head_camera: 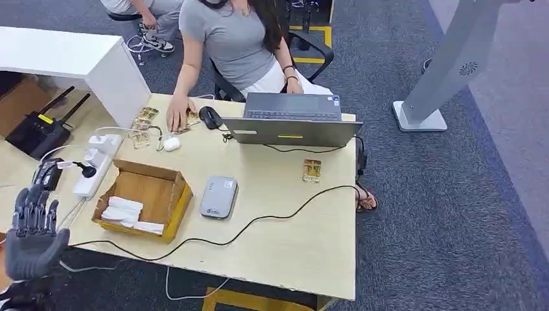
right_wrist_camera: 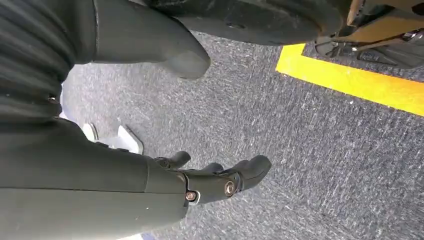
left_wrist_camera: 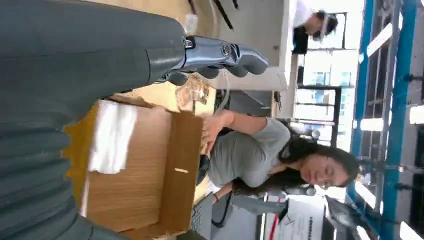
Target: Pass the card to the sensor for recognition and then transmit it.
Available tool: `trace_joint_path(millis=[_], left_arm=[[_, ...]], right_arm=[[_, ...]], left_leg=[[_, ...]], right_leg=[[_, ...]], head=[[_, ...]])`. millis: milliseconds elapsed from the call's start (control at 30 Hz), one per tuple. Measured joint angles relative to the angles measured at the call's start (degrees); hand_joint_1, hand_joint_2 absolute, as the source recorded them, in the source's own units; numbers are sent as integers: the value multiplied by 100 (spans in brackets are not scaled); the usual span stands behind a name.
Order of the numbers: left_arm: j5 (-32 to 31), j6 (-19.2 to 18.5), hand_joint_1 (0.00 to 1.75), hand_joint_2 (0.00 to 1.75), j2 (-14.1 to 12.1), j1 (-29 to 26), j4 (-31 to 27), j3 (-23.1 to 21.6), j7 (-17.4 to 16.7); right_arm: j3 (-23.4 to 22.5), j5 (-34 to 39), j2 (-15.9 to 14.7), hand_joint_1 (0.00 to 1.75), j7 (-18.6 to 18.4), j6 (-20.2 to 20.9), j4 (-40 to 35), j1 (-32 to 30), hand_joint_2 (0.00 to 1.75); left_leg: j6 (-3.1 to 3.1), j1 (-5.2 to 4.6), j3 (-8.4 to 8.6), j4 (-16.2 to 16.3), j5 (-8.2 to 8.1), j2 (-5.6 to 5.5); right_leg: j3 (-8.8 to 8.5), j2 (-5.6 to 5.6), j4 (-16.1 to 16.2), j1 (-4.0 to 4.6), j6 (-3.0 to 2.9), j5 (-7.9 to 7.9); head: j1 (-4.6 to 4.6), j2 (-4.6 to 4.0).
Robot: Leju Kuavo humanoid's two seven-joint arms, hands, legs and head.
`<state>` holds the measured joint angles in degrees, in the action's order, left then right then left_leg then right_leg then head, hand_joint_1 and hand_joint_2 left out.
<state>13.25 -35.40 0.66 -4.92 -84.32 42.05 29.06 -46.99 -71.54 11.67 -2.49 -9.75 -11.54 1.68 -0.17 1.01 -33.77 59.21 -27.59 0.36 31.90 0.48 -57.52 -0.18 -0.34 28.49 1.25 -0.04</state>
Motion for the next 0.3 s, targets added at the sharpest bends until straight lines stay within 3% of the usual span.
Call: trace_joint_path(millis=[133, 200, 300], left_arm=[[120, -661, 0, 175, 286, 96, 630, 1304, -358], [-135, -466, 0, 175, 345, 183, 1206, 1844, -257], [-731, 245, 0, 175, 340, 301, 2506, 2493, 255]], right_arm=[[-85, 7, 13, 0, -4, -31, 0, -2, 175], [-116, 0, 31, 0, -37, -85, 0, 2, 175], [-155, -50, 94, 0, -142, -164, 0, 1, 175]], left_leg=[[0, -2, 2, 0, 0, -2], [0, -1, 6, 0, 0, -3], [0, -1, 6, 0, 0, -4]], right_leg=[[-1, -4, 0, -2, 0, 0], [-3, -8, 0, -1, 0, 0], [-3, -9, 1, -1, 0, 0]], head=[[4, 0], [2, 0], [7, 0]])
